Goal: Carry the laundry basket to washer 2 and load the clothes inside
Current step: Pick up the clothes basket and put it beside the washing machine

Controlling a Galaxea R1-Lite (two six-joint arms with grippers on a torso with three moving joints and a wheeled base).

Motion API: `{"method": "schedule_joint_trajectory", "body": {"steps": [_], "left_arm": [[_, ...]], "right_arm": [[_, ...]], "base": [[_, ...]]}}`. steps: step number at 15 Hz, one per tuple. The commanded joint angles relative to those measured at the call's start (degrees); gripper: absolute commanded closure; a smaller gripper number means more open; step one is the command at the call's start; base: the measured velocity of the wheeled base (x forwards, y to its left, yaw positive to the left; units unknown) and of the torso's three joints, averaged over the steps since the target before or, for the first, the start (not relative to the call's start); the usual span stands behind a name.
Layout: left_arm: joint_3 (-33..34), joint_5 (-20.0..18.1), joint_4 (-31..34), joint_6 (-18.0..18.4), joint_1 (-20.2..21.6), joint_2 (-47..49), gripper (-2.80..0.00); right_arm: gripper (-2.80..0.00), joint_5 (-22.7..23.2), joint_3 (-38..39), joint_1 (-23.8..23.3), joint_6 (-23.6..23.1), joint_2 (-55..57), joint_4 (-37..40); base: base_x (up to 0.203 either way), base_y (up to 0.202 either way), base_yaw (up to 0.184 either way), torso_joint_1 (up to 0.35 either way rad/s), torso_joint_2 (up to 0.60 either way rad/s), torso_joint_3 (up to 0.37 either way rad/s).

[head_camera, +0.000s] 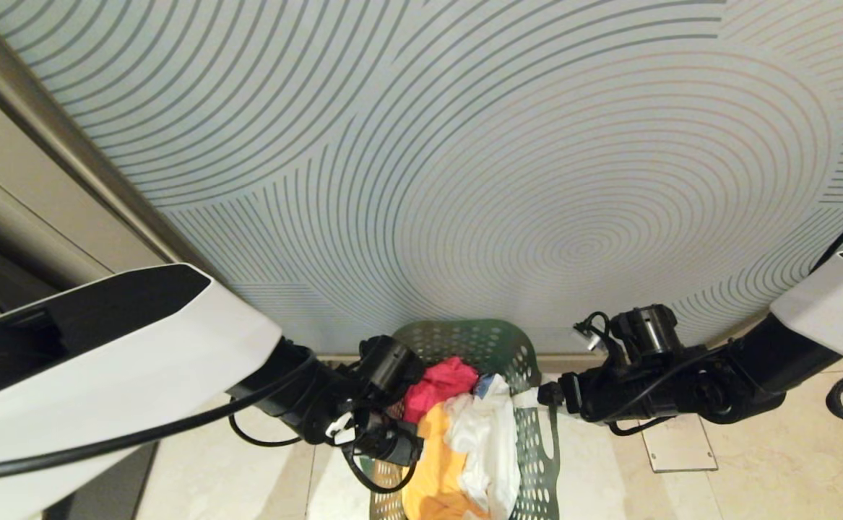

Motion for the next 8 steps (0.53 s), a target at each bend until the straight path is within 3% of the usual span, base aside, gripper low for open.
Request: {"method": "schedule_joint_trajectory", "body": {"steps": [1,8], "left_arm": [[-0.07,-0.75,-0.15,-0.11,-0.1,0.29,-2.8],[-8.36,-0.77,0.44,-3.45,-0.45,5.83,-2.8]], "right_arm": [[-2.8,0.31,-0.74,0.04,0.11,0.66,-0.34],[-2.8,-0.11,-4.52,-0.04,-0.15,4.73,-0.35]], "base": [[0.0,0.0,0.0,0.0,0.0,0.0],[0.0,0.0,0.0,0.0,0.0,0.0]]}}
